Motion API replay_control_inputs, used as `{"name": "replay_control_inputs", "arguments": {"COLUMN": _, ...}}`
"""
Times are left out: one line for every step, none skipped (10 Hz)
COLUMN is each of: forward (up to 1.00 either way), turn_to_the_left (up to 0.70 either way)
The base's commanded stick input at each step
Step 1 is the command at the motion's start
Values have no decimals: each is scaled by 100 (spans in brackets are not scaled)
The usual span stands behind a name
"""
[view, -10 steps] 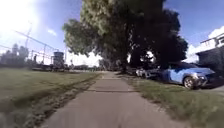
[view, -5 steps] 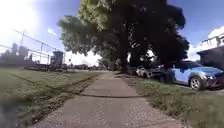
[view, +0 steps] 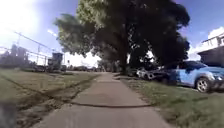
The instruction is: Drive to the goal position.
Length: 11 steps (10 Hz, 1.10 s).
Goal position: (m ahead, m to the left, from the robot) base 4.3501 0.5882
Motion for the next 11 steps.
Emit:
{"name": "replay_control_inputs", "arguments": {"forward": 100, "turn_to_the_left": 0}}
{"name": "replay_control_inputs", "arguments": {"forward": 100, "turn_to_the_left": 0}}
{"name": "replay_control_inputs", "arguments": {"forward": 100, "turn_to_the_left": 0}}
{"name": "replay_control_inputs", "arguments": {"forward": 100, "turn_to_the_left": 0}}
{"name": "replay_control_inputs", "arguments": {"forward": 100, "turn_to_the_left": 0}}
{"name": "replay_control_inputs", "arguments": {"forward": 100, "turn_to_the_left": 0}}
{"name": "replay_control_inputs", "arguments": {"forward": 100, "turn_to_the_left": 0}}
{"name": "replay_control_inputs", "arguments": {"forward": 100, "turn_to_the_left": 0}}
{"name": "replay_control_inputs", "arguments": {"forward": 100, "turn_to_the_left": 0}}
{"name": "replay_control_inputs", "arguments": {"forward": 100, "turn_to_the_left": 0}}
{"name": "replay_control_inputs", "arguments": {"forward": 100, "turn_to_the_left": 0}}
